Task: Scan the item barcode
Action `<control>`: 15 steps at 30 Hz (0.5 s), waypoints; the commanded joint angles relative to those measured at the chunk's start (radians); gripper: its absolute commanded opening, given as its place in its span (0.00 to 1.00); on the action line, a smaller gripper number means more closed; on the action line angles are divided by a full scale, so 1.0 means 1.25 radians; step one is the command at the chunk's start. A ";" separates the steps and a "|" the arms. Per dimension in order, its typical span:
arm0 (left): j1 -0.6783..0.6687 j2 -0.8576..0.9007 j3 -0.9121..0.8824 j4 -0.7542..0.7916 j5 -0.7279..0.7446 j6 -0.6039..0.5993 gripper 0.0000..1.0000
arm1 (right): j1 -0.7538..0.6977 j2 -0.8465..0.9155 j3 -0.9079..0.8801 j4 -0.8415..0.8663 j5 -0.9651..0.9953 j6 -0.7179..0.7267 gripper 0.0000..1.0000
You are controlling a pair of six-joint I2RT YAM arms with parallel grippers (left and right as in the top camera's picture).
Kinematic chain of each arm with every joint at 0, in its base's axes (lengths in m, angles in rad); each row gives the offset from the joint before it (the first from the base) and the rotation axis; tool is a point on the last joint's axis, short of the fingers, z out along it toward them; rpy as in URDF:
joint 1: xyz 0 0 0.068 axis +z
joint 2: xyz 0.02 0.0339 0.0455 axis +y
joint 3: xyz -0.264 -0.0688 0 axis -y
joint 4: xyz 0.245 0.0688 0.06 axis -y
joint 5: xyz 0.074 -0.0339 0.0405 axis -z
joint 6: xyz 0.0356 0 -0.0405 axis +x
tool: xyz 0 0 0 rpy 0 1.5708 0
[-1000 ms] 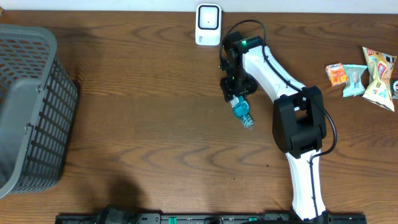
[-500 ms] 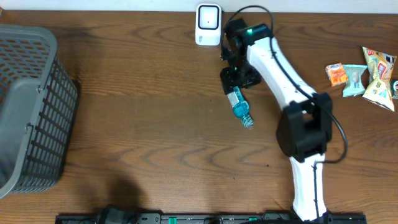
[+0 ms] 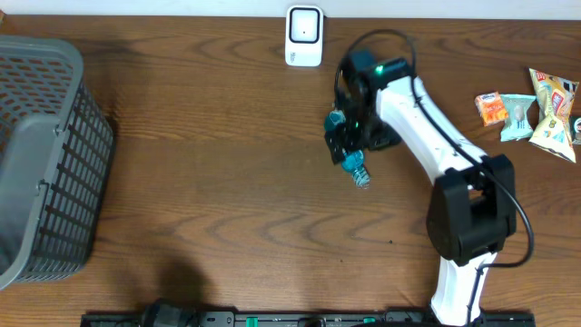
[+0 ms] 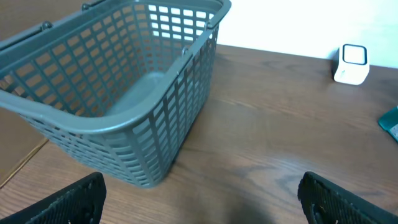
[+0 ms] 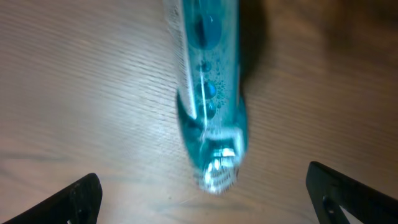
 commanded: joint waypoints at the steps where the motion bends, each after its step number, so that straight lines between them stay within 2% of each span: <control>1: 0.000 0.004 0.002 -0.062 -0.005 0.013 0.98 | 0.001 -0.007 -0.064 0.063 0.019 -0.016 0.98; 5: 0.000 0.004 0.002 -0.062 -0.005 0.013 0.98 | -0.017 0.003 -0.121 0.146 0.011 -0.015 0.94; 9: 0.000 0.004 0.002 -0.062 -0.005 0.013 0.98 | -0.017 0.052 -0.126 0.162 0.009 -0.028 0.88; 15: 0.000 0.004 0.002 -0.062 -0.005 0.013 0.98 | -0.017 0.112 -0.126 0.167 0.008 -0.049 0.70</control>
